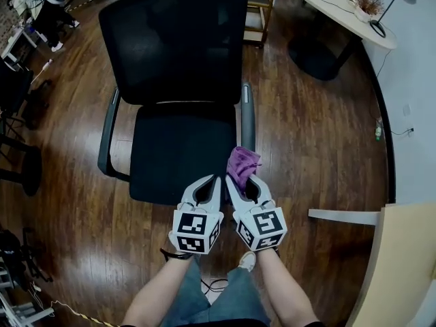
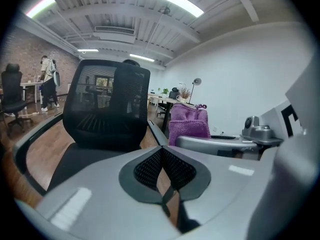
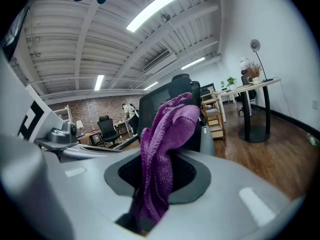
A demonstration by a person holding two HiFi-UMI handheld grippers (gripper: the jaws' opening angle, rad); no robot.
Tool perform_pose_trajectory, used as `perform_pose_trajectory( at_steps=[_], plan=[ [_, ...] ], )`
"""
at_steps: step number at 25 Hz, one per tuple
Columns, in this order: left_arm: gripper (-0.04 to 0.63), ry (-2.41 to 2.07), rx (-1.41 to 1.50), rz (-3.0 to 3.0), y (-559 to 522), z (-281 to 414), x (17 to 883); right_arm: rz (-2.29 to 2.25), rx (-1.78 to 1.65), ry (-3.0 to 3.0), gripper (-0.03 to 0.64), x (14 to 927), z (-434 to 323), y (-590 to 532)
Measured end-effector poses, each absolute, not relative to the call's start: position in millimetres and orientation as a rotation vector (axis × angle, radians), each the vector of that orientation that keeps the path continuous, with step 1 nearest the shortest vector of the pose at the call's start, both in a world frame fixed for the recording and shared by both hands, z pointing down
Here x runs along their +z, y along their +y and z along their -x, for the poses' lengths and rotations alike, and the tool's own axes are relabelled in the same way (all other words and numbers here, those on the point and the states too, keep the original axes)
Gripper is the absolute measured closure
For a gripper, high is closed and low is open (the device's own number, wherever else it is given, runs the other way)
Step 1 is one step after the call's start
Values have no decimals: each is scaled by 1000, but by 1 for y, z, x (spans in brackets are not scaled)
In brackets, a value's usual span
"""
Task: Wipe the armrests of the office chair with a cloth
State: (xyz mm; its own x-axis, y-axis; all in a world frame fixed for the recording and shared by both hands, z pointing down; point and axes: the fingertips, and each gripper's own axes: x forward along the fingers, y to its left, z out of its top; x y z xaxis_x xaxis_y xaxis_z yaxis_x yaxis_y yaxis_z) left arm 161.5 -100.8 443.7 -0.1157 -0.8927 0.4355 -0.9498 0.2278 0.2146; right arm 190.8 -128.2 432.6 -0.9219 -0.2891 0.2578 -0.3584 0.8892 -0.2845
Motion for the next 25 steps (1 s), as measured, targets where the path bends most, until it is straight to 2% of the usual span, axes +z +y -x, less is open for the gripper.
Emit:
perform_pose_trajectory(
  at_steps=[11,25],
  plan=[
    [591,-1912,181,-1862,-102,-46,433,-773,520,-2785,518,435,-82,-123],
    [591,-1757,216,-2029,-170,-7,430,-1202,539,-2683,518,454,-34,-222]
  ],
)
